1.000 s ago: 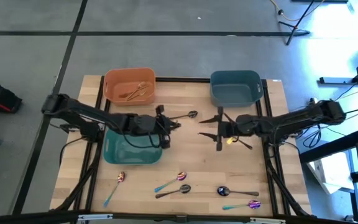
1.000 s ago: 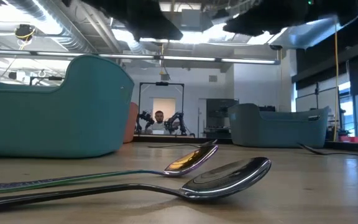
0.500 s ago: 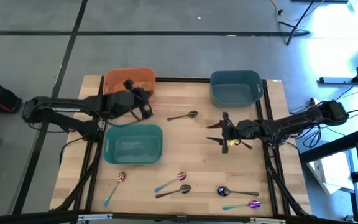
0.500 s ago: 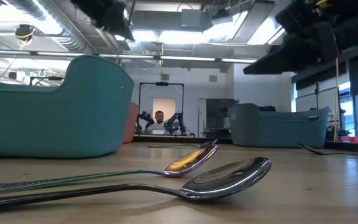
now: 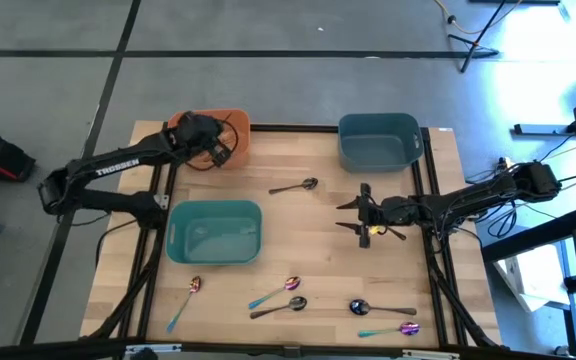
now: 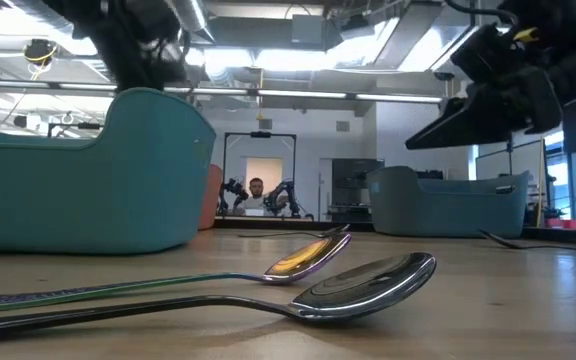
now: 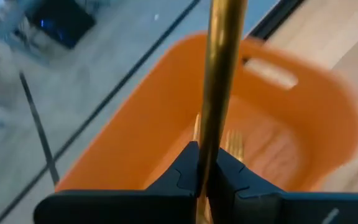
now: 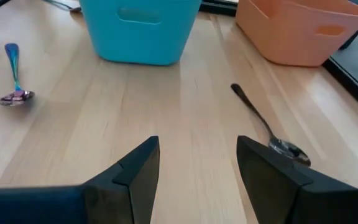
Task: Sort silverware by color (type)
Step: Put the yellow fork into the orange bin, then put the top left black spoon into the top blue bin
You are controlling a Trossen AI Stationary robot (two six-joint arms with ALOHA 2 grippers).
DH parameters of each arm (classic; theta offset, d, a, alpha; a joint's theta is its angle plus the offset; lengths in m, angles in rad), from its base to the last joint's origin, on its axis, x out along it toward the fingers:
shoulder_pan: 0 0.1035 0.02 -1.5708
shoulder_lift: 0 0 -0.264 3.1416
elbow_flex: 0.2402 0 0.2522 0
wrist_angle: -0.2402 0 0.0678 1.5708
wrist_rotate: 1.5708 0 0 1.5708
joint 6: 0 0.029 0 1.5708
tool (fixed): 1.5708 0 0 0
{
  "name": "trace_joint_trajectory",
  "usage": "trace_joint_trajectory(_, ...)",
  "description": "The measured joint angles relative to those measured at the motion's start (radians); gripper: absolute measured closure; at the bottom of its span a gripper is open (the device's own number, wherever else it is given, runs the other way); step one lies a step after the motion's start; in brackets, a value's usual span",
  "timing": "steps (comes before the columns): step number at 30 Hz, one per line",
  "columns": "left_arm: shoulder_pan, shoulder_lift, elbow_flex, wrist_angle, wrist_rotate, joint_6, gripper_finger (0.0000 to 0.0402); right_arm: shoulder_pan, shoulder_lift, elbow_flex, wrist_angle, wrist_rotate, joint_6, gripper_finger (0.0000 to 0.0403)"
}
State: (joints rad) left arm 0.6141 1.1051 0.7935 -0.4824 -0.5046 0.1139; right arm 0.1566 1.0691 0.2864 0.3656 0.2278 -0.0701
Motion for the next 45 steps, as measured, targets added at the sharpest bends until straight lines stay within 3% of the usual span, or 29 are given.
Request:
trace_joint_trajectory(8,0.131,0.093,-0.073,0.050,0.053,0.027,0.0392,0.000,0.000,-0.008,0.000,0.000,0.013,0.0199)
trace_joint_trajectory(25,0.226,0.302,-0.073,0.049,0.108,0.028,0.0388,0.000,0.002,-0.008,-0.001,0.000,0.013,0.0199)
trace_joint_trajectory(32,0.226,0.296,-0.073,0.048,0.096,0.053,0.0338,0.000,0.002,-0.008,-0.002,0.000,0.013,0.0199)
trace_joint_trajectory(39,0.178,0.175,-0.039,0.023,0.089,0.053,0.0313,0.000,0.002,-0.008,-0.002,0.001,0.013,0.0199)
trace_joint_trajectory(45,0.055,0.017,-0.024,0.050,0.240,0.011,0.0312,0.000,0.002,-0.008,-0.002,0.042,0.013,0.0199)
